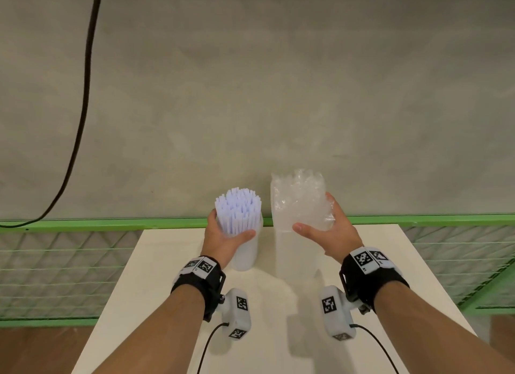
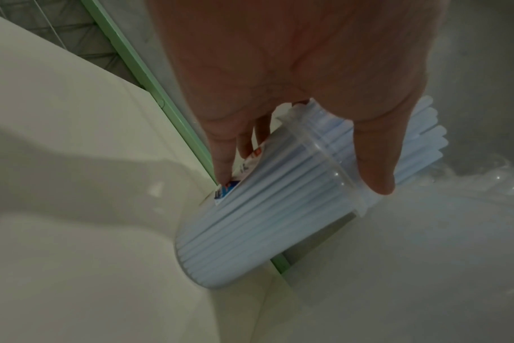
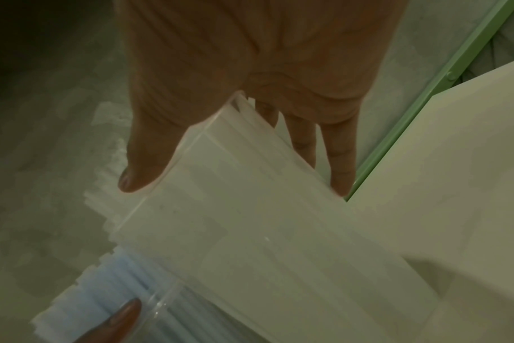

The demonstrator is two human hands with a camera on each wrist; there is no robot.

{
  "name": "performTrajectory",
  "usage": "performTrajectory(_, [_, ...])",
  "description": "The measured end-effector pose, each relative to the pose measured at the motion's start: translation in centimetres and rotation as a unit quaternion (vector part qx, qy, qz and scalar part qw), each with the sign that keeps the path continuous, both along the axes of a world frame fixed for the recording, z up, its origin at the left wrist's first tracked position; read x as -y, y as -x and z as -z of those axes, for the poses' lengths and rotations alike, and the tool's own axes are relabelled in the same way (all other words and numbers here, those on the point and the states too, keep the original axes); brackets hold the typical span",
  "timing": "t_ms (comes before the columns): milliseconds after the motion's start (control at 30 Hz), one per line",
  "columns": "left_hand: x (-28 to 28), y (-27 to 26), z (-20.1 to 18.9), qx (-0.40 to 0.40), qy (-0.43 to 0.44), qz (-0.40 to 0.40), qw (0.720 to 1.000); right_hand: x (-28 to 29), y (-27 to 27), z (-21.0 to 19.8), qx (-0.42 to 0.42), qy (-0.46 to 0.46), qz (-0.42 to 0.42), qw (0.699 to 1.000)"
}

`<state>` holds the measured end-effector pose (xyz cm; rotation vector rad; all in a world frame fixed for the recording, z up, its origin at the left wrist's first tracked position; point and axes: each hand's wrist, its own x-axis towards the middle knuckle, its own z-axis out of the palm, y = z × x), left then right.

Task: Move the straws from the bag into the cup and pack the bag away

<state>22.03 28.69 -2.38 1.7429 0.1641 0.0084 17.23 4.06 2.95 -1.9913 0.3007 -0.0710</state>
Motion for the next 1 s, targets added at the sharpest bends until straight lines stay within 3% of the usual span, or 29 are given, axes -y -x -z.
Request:
performTrajectory(233, [-0.4, -0.3, -0.6, 0.007, -0.081, -0.004, 0.997, -0.3, -1.4, -0.1, -0.002, -0.01, 0.002, 1.0])
performTrajectory(733, [-0.4, -0.9, -0.3, 0.001, -0.016, -0.019, 1.0, -0.4, -2.3, -0.2, -0.009, -0.017, -0.005, 1.0])
performTrajectory(1000, [-0.4, -0.3, -2.2, 0.003, -0.104, -0.03, 0.994, -0.5, -2.2, -0.9, -0.007, 0.029, -0.006, 1.0])
